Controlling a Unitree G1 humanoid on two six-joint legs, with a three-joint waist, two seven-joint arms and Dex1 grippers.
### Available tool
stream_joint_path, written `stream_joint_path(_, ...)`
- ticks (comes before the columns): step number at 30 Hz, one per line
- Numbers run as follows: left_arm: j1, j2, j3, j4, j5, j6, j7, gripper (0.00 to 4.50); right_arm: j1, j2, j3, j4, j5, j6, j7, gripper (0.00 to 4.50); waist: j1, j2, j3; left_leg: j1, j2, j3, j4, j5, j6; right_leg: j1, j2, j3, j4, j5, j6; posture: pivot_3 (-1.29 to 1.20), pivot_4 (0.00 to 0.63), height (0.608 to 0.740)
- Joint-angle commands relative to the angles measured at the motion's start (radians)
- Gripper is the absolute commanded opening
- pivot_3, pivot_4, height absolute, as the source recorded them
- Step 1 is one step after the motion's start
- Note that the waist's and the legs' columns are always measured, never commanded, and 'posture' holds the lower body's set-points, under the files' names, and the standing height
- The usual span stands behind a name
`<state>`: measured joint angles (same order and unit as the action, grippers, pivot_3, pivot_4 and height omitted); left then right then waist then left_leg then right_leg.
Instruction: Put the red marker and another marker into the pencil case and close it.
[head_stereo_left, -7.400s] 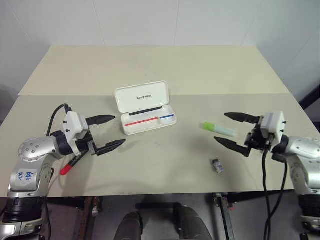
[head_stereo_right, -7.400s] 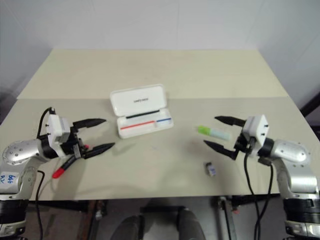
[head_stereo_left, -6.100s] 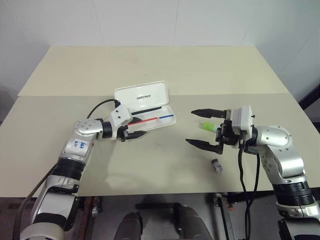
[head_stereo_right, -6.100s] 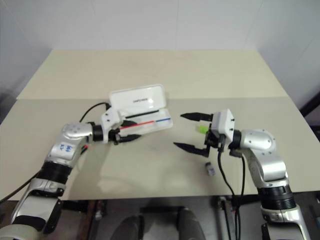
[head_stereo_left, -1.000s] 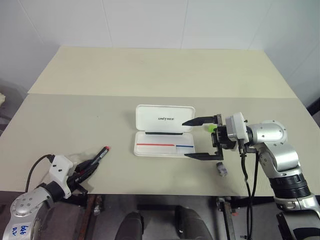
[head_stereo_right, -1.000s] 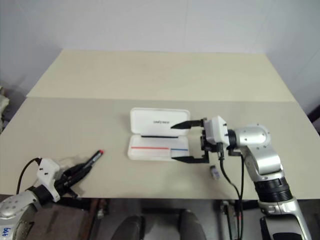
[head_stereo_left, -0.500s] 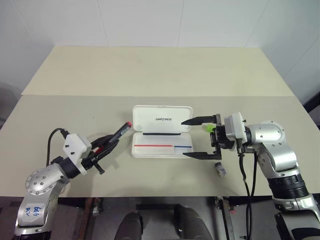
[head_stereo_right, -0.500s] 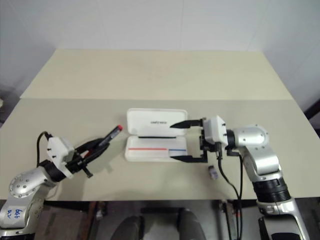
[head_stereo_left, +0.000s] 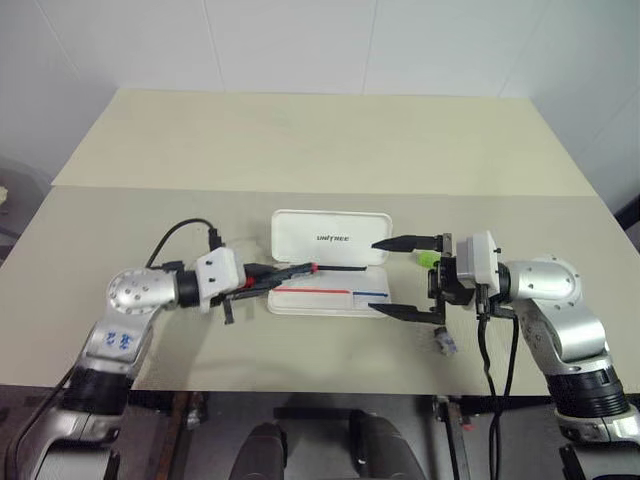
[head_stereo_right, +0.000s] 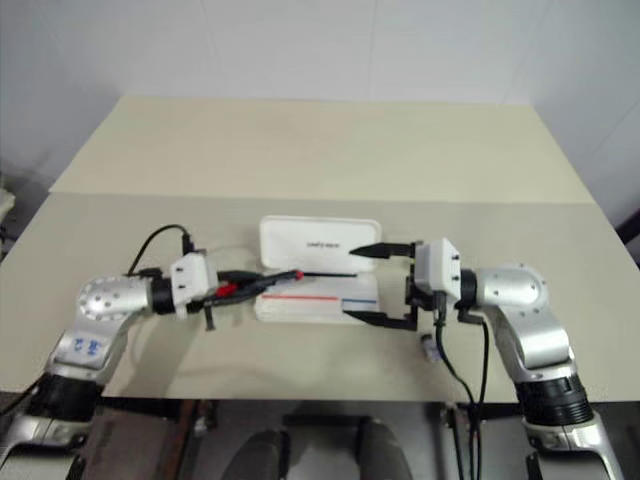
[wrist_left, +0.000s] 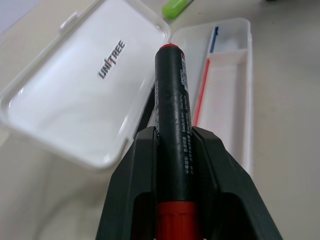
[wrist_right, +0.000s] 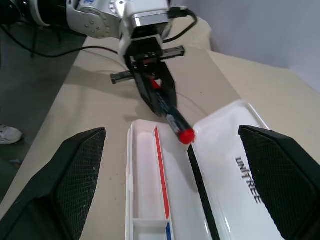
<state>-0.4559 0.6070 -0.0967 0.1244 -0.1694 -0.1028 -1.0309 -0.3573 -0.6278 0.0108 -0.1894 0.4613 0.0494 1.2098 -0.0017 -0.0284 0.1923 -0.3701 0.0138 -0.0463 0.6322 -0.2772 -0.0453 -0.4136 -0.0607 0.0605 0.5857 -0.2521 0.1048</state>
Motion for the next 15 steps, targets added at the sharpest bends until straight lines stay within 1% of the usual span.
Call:
stream_joint_path(1,-0.074,-0.042,-0.043,0.080,0.016,-0.046,-0.036,0.62,0.022,-0.018,-0.042,-0.073,0.015,0.012,-0.041,4.50,-0.001,0.000,0.000,0.000,0.000,0.000,0.000,0.000,0.000,0.000,0.000,0.000,0.000,0.002,0.004,0.00,0.150,0.740)
stream_joint_path(3,-0.111,-0.066,-0.067,0.129,0.023,-0.063,-0.059,0.62,0.040,-0.020,-0.050,-0.095,0.015,0.020,-0.062,4.50,-0.006,0.000,0.000,0.000,0.000,0.000,0.000,0.000,0.000,0.000,0.001,0.000,0.000,0.008,0.015,0.00,0.150,0.740)
stream_joint_path(9,-0.176,-0.113,-0.110,0.240,0.056,-0.112,-0.092,0.62,0.081,-0.027,-0.067,-0.145,0.018,0.041,-0.120,4.50,-0.004,0.000,0.000,0.000,0.001,0.000,-0.001,0.000,0.000,-0.001,0.002,0.000,0.000,0.007,0.014,0.00,0.150,0.740)
stream_joint_path(12,-0.192,-0.125,-0.120,0.276,0.068,-0.107,-0.099,0.62,0.093,-0.032,-0.074,-0.161,0.020,0.049,-0.138,4.50,-0.002,0.000,0.000,0.000,0.001,0.000,0.000,0.000,0.000,0.000,0.002,0.000,0.000,0.007,0.015,0.00,0.150,0.740)
stream_joint_path(15,-0.243,-0.157,-0.125,0.373,0.112,-0.134,-0.051,0.62,0.125,-0.036,-0.095,-0.195,0.019,0.058,-0.172,4.50,0.002,-0.001,0.000,0.000,0.001,0.000,0.000,0.000,0.000,0.000,0.002,0.000,0.000,0.007,0.015,0.00,0.150,0.740)
